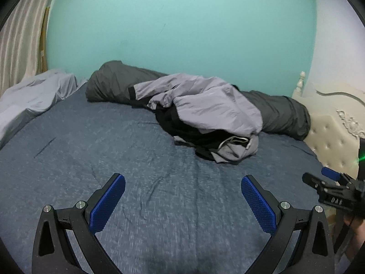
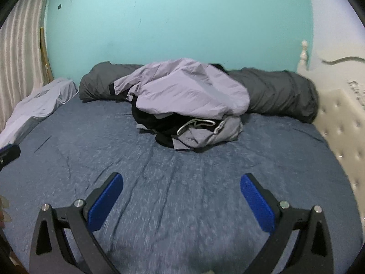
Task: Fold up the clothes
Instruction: 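Move the right tool to the lavender jacket and close on its hem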
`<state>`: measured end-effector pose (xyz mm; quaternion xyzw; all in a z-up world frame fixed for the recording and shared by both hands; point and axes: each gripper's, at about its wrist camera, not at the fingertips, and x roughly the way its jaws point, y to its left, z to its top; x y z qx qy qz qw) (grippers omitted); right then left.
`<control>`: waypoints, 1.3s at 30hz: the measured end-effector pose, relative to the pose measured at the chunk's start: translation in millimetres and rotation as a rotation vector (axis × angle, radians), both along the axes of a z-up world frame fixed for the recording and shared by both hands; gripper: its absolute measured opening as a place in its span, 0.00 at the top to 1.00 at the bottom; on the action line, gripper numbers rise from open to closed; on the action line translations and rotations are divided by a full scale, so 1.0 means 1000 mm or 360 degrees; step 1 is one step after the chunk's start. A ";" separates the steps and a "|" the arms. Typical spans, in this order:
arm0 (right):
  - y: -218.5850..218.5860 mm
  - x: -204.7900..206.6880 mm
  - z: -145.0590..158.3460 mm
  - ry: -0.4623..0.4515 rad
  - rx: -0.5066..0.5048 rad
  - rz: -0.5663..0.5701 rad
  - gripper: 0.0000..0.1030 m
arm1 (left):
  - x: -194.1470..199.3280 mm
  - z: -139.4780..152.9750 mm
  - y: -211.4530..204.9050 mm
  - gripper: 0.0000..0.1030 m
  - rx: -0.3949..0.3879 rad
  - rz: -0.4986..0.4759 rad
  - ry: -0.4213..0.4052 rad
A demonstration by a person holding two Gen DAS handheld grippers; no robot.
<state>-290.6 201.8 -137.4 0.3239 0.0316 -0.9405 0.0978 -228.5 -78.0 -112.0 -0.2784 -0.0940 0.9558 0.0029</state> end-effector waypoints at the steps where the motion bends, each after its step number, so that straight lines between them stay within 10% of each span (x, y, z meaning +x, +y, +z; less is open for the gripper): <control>1: 0.000 -0.015 -0.006 -0.0012 -0.0017 -0.0007 0.00 | -0.010 -0.007 -0.002 0.00 0.0001 0.0004 -0.0010; 18: -0.035 -0.243 -0.105 -0.0100 0.0063 -0.0045 0.19 | -0.142 -0.124 -0.037 0.00 0.0134 0.0062 -0.0139; 26: -0.053 -0.313 -0.128 -0.0043 0.0193 -0.0060 0.50 | -0.170 -0.154 -0.047 0.00 0.0156 0.0059 -0.0133; 32: -0.069 -0.344 -0.141 0.0012 0.0323 -0.0037 0.52 | -0.170 -0.164 -0.050 0.00 0.0151 0.0042 -0.0102; 35: -0.077 -0.354 -0.144 0.0021 0.0389 -0.0016 0.86 | -0.166 -0.165 -0.051 0.00 0.0145 0.0031 -0.0090; 39: -0.082 -0.347 -0.134 0.0055 0.0408 0.0049 0.97 | -0.160 -0.166 -0.056 0.00 0.0152 0.0041 -0.0091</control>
